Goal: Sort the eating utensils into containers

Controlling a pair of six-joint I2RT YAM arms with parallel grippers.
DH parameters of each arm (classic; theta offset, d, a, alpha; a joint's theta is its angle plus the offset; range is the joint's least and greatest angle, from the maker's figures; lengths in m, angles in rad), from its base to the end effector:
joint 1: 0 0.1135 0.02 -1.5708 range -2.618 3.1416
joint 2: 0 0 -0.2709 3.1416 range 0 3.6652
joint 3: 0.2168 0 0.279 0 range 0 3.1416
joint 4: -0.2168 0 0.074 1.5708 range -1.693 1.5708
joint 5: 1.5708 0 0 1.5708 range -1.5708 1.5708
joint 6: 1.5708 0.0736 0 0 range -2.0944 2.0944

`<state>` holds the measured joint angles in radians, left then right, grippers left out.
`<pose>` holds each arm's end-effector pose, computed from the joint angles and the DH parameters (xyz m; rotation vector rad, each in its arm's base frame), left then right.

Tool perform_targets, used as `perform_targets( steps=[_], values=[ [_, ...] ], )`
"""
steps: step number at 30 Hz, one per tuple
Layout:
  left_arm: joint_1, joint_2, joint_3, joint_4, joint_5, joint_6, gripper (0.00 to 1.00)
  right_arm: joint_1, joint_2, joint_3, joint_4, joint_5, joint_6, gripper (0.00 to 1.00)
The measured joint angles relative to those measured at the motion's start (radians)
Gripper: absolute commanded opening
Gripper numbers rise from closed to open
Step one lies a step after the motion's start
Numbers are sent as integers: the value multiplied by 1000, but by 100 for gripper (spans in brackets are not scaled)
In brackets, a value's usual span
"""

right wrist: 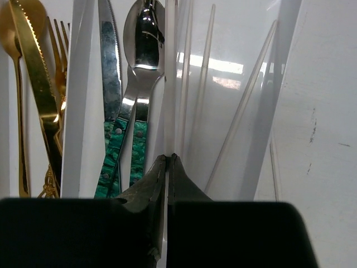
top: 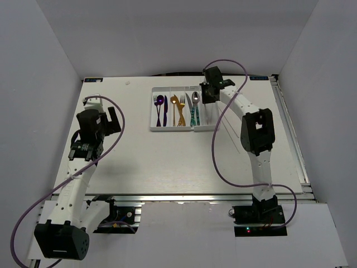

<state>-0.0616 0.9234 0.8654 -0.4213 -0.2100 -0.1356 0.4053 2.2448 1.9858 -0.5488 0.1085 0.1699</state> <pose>0.2621 -0.0008 0.3064 -0.2055 2.0296 0.0918 0.5265 0.2172 0.2070 -0.2277 2.3665 0.1467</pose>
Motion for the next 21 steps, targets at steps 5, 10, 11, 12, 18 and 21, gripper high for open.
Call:
perform_targets(
  steps=[5, 10, 11, 12, 18, 21],
  values=[
    [0, 13, 0, 4, -13, 0, 98, -18, 35, 15, 2, -11, 8, 0],
    [0, 27, 0, 4, -16, 0, 98, -31, 53, 10, 1, -31, 12, 0],
    [0, 30, 0, 4, -17, 0, 98, -32, 53, 4, 0, -34, 14, 0],
    [0, 32, 0, 4, -17, 0, 98, -34, 53, -1, 2, -35, 16, 0],
    [0, 35, 0, 4, -16, 0, 98, -42, 53, -54, -10, -61, 28, 37],
    [0, 35, 0, 4, -17, 0, 98, -44, 50, -54, -15, -92, 24, 56]
  ],
)
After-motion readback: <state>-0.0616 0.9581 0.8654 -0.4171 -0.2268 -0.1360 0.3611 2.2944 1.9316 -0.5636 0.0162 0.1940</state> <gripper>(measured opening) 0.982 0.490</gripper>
